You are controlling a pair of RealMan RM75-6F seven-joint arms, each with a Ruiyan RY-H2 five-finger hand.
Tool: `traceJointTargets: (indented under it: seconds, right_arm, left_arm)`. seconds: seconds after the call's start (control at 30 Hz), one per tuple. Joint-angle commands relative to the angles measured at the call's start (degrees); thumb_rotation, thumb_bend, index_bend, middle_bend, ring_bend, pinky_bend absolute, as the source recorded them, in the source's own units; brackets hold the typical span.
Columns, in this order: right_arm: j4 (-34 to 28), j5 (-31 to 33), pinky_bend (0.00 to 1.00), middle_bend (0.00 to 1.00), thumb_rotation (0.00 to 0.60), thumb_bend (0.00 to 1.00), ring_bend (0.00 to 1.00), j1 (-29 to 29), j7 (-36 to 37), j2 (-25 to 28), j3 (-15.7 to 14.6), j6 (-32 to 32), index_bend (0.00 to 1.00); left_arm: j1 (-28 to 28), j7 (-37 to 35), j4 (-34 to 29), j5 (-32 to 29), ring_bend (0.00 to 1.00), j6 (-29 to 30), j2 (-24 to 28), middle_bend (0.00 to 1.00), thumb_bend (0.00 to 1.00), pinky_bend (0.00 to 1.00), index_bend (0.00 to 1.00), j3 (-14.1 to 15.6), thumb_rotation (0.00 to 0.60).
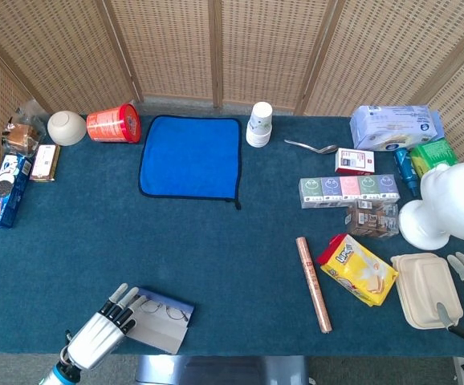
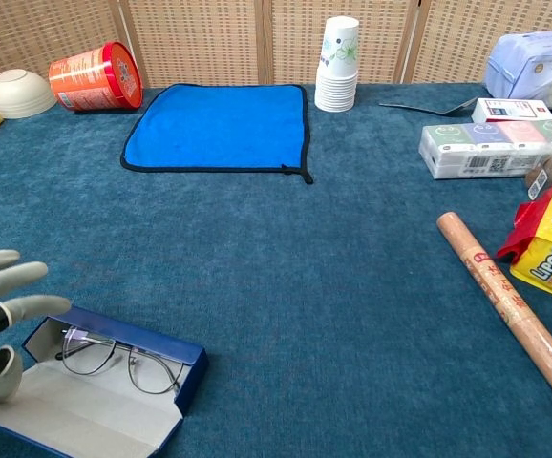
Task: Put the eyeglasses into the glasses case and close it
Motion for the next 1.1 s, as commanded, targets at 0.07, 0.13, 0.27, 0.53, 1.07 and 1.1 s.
traceJointTargets:
  seconds: [0.07, 0.13, 0.27, 0.53, 1.07, 1.1]
  right_arm:
    - [-0.22, 0.11, 0.24, 0.01, 0.600, 0.40, 0.00, 0.02, -0.12, 0.09, 0.04, -0.16, 0.00]
    - [-0.29, 0.15, 0.24, 0.01, 0.600, 0.40, 0.00, 0.00, -0.19, 0.12, 0.05, -0.19, 0.00]
    - [-0.42, 0.24, 0.24, 0.01, 0.600, 0.40, 0.00, -0.02, -0.30, 0.19, 0.06, -0.33, 0.00]
    - [-0.41, 0.73, 0.24, 0.01, 0.600, 0.40, 0.00, -0.27, -0.28, 0.28, 0.07, -0.74, 0.00]
    - [-0.09, 1.19, 0.24, 0.01, 0.600, 0.40, 0.00, -0.79, 0.06, 0.44, 0.11, -0.85, 0.00]
    - [-0.08, 1.21, 0.24, 0.01, 0.600, 0.40, 0.00, -0.83, 0.10, 0.44, 0.11, -0.83, 0.00]
  left_arm:
    - [-0.10, -1.61, 0.17, -0.84, 0.06, 0.71, -0.57, 0.20, 0.34, 0.01, 0.61, -0.79, 0.600]
    - [-0.08, -2.21, 0.01, -1.19, 0.06, 0.83, -0.68, 0.19, 0.34, 0.01, 0.60, -0.98, 0.600]
    - [-0.15, -3.47, -0.42, -1.88, 0.06, 1.02, -0.91, 0.19, 0.33, 0.01, 0.60, -1.45, 0.600]
    - [-0.14, -7.90, -0.47, -4.97, 0.04, 0.43, -2.74, 0.17, 0.33, 0.01, 0.58, -3.00, 0.600]
    - [0.67, -14.74, 2.68, -9.21, 0.01, 0.41, -6.39, 0.14, 0.32, 0.00, 0.48, -4.64, 0.600]
    - [0.68, -14.98, 2.99, -9.38, 0.01, 0.42, -6.57, 0.13, 0.32, 0.00, 0.48, -4.72, 0.600]
